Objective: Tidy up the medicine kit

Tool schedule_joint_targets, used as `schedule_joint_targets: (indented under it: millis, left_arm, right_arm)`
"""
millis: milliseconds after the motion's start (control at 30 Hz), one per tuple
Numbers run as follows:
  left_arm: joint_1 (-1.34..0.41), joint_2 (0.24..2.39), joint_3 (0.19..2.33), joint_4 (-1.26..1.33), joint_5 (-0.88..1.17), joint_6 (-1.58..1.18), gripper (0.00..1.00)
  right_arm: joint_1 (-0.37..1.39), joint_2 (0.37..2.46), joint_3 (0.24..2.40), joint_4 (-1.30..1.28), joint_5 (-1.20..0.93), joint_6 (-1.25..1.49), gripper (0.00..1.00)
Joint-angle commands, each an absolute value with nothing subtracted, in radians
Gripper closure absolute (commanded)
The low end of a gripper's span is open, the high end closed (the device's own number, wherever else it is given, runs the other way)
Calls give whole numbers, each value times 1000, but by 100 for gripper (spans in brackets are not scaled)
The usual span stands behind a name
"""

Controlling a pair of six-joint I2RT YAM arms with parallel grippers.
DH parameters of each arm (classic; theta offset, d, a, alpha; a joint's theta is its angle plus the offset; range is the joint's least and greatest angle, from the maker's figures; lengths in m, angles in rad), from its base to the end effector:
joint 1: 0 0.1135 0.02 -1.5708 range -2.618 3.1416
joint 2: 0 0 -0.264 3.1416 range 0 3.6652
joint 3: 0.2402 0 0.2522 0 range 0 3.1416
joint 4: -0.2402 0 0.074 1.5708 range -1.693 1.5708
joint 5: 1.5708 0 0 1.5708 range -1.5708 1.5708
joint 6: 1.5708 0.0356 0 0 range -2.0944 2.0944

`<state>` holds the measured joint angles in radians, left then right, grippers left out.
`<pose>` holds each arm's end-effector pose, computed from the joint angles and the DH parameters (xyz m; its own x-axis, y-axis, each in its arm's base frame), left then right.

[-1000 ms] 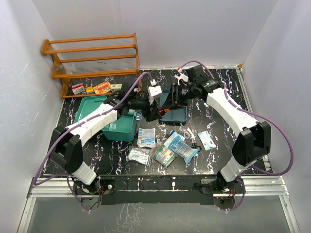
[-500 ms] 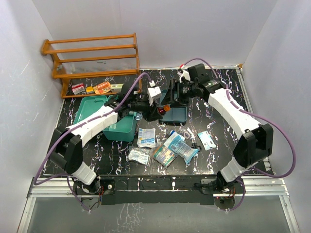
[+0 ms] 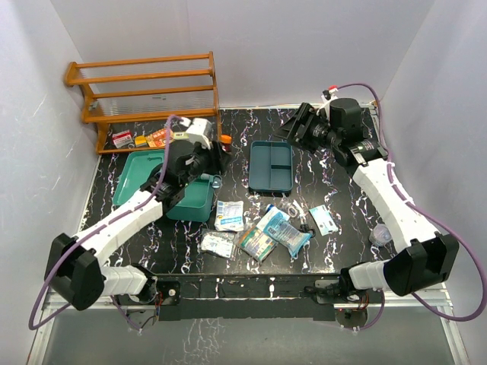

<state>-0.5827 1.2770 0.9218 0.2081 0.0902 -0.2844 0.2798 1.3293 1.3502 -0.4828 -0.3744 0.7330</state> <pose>0.2507 -0.1691 0.3212 -0.2921 -0.1422 -0.9458 0.5631 0.7737 -0.2902 0.2813 0.0944 0.3872 -0.7008 0.4466 -0.5562 -0.1383 0.6799 0.7201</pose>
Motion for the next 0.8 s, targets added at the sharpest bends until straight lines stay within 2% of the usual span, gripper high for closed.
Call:
schedule_joint_targets:
  millis: [0,133,400,767]
  left_arm:
    - [-582,1190,974,139,-385,-626,65]
    - [-562,1177,1007,-94,-562,-966,66]
    - [-412,1203,980,-298,-495,-1392,71]
    - [-393,1363,1050,-404,-534,-1556,69]
  right_arm:
    - [282,1345,1335,-421,-340,763,37]
    - [282,1360,1323,-428,-331,776,39]
    - [281,1377,1320,-439,-312,778,39]
    - [267,1384,1348,-458,-274,748,38]
